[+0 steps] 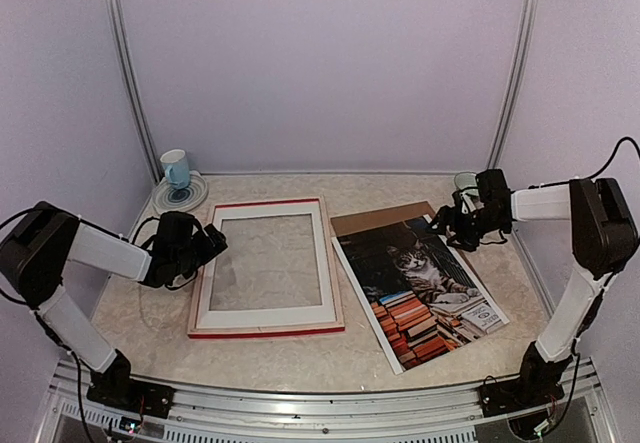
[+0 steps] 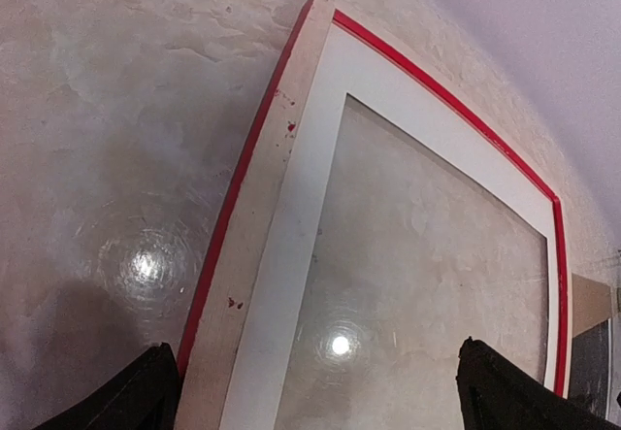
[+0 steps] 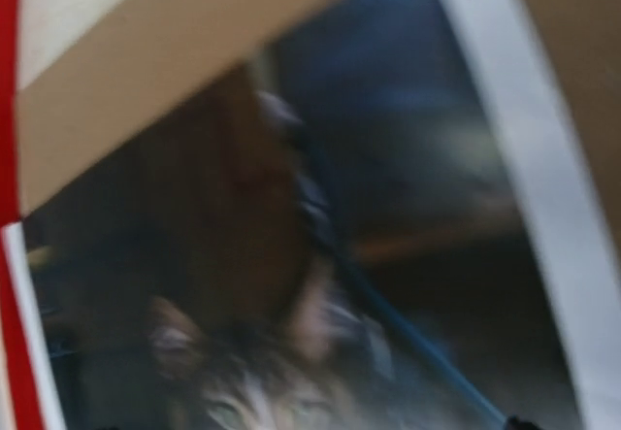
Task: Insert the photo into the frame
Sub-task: Adjust the frame body at the center of the board.
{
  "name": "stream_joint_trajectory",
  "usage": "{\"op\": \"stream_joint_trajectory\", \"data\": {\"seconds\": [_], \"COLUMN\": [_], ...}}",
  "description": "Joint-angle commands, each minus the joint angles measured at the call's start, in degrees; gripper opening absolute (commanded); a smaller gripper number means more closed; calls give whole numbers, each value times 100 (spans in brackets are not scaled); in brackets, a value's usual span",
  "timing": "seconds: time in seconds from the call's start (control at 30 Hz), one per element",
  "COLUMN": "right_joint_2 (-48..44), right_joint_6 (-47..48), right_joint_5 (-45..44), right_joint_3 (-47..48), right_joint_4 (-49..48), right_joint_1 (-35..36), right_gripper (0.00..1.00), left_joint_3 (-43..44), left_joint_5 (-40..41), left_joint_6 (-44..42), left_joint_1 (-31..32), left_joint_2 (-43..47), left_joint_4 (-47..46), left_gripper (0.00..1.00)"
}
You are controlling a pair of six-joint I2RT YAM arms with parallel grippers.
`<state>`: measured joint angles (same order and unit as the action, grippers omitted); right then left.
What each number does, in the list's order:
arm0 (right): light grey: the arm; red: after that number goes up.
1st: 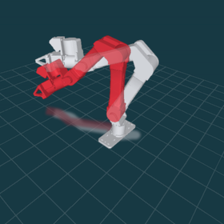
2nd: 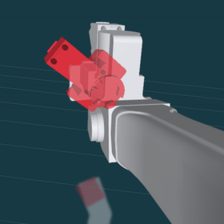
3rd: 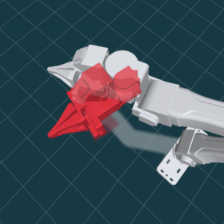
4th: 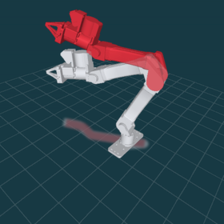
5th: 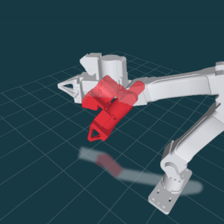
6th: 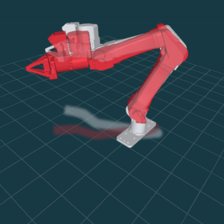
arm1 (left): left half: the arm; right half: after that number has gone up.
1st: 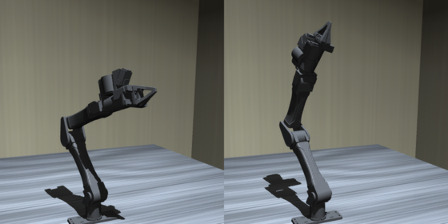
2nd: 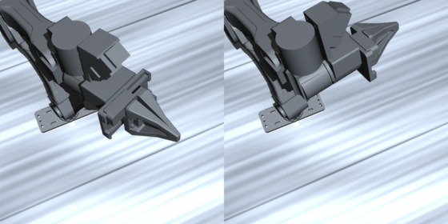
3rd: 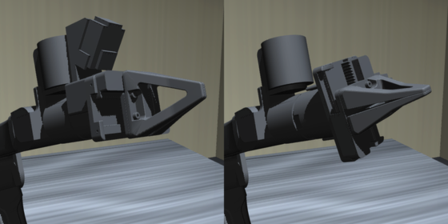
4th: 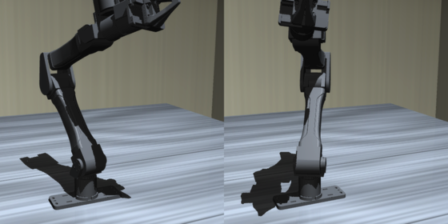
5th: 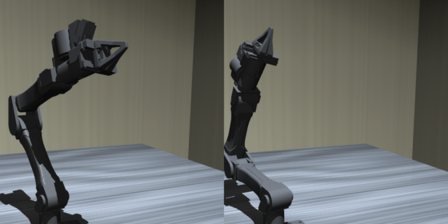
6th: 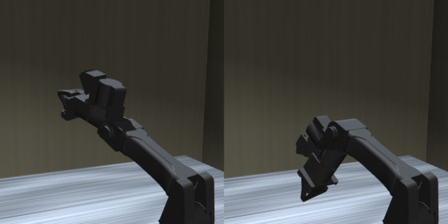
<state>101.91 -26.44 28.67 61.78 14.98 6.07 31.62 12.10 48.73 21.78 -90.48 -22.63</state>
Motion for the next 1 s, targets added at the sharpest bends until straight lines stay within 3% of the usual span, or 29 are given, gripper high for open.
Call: {"op": "stream_joint_trajectory", "data": {"seconds": [0.0, 0.3, 0.57, 0.97], "right_joint_2": [-405, -1373, -2163, -3465], "right_joint_6": [-271, -475, -714, -1488], "right_joint_5": [-416, -873, -1279, -1651], "right_joint_3": [-468, -1239, -1662, -2319], "right_joint_4": [-327, -171, 524, 1595], "right_joint_1": [-169, -552, -900, -967], "right_gripper": [86, 88, 97, 99], "left_joint_3": [344, 482, 530, 835], "left_joint_5": [-273, -247, -193, 625], "left_joint_6": [-150, -158, -112, -680], "left_joint_1": [-8, -5, 59, 934], "left_joint_2": [-220, -239, 21, 1003], "left_joint_4": [-154, -108, 8, 426], "left_gripper": [99, 99, 99, 99]}}
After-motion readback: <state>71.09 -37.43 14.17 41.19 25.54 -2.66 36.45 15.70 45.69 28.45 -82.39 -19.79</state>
